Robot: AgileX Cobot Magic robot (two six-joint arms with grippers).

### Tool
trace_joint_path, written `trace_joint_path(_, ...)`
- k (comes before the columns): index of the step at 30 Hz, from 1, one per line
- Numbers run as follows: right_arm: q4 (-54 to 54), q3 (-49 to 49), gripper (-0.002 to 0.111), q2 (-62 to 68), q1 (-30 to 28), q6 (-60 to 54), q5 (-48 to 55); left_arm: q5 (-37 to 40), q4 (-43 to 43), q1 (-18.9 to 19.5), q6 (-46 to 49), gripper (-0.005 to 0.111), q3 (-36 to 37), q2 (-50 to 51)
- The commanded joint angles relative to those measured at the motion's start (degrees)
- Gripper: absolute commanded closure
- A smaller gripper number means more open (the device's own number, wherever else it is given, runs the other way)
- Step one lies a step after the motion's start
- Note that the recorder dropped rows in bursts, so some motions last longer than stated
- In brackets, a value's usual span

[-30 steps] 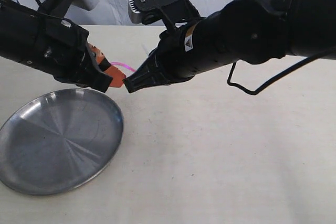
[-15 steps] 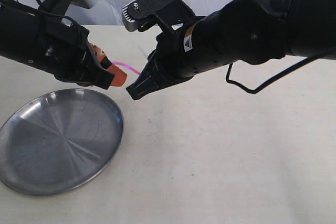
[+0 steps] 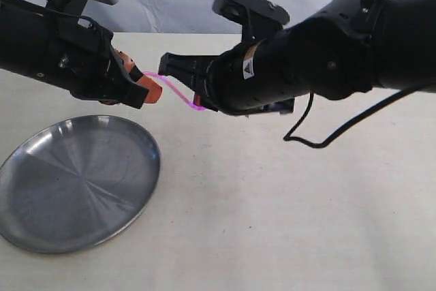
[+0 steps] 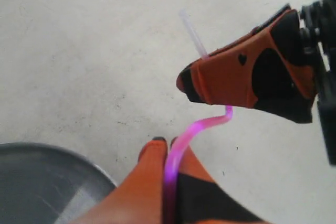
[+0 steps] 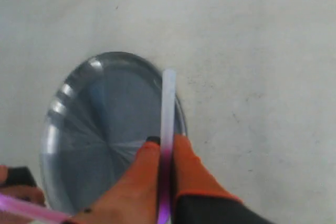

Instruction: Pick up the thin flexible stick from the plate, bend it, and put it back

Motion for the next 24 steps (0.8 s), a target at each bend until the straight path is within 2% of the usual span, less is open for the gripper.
trace_joint_path(1, 0.22, 7.33, 0.109, -0.04, 0.03, 21.26, -11.77, -3.67, -1.16, 0.26, -0.52, 0.107, -0.83, -0.20)
trace_joint_path(5, 3.31, 12.78, 0.109, -0.04, 0.03, 31.42, -28.72, -3.67, -1.16, 0.26, 1.12, 0.107, -0.83, -0.20)
trace_joint_path(7, 4.69, 14.39, 0.109, -0.04, 0.03, 33.64, -33.28, -4.10, -1.55, 0.26, 1.13, 0.107, -0.83, -0.20)
trace_joint_path(12, 5.41, 15.51, 0.109, -0.04, 0.03, 38.14, -33.89, -7.38, -5.57, 0.26, 1.36, 0.107, -0.83, -0.20)
trace_joint_path(18, 0.45, 15.51, 0.109, -0.04, 0.03, 38.14, -39.67, -11.11, -14.82, 0.26, 1.94, 0.107, -0.83, -0.20)
trace_joint_path(24, -1.24, 15.51, 0.109, -0.04, 0.03, 38.37, -40.51, -14.21, -23.94, 0.26, 3.07, 0.107, -0.83, -0.20)
